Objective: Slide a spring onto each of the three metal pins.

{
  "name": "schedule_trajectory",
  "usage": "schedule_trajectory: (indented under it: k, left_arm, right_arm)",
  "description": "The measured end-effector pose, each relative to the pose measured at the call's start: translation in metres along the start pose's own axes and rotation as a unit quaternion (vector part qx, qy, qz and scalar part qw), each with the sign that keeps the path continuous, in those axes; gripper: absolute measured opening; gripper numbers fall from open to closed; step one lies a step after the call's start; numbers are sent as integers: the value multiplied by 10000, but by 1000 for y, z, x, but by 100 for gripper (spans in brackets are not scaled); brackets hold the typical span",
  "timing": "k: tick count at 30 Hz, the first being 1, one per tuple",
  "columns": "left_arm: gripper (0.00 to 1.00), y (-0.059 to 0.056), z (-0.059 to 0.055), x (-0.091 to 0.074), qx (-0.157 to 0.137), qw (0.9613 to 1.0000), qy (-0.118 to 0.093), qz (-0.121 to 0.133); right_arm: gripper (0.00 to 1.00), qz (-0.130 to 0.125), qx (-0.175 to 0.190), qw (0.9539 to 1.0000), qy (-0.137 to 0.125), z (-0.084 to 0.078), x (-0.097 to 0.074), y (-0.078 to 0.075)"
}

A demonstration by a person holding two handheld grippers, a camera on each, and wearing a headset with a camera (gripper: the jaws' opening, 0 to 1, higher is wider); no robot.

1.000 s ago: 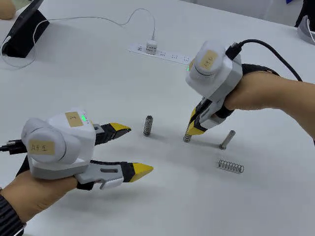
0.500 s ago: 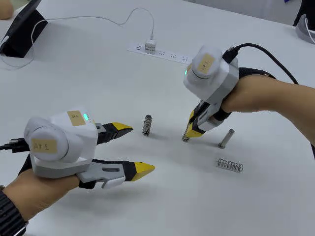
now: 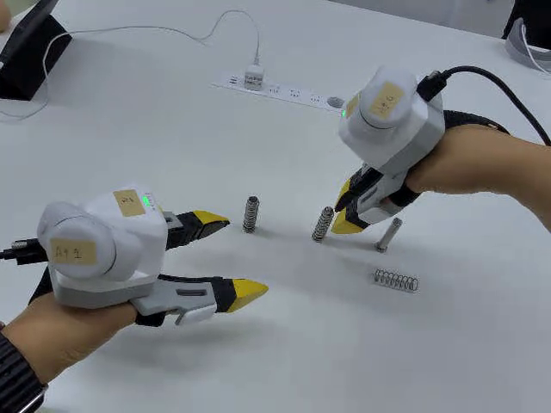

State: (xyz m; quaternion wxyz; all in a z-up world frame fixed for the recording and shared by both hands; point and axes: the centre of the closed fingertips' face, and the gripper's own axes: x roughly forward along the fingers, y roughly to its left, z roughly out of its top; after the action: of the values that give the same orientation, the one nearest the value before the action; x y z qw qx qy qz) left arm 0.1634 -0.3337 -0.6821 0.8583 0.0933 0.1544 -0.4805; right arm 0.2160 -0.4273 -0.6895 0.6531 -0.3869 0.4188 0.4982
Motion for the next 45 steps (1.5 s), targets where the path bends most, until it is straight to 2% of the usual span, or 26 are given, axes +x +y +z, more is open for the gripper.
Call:
schedule_trajectory:
  k: [10,16,27,36,45]
  left_arm:
    - [57,-1,3,2,63,10000,6,-56]
    - [57,0,6,2,83,9999,-24,-56]
    - [56,-4,8,4,111,9999,-39,-92]
    - [55,-6,6,3,109,9999,3,-111]
    - [55,-11,7,7,135,9998,11,-175]
  right_arm:
    - [20,-171,189,9992,-297,-6,-19,12]
    - [19,-175,269,9989,-350,-19,-23,23]
    - [18,-36,544,9982,-237,-55,-19,35]
    - [17,-113,521,9985,103,-94,-11,32]
    - [15,17,454,9985,312,-113,2,30]
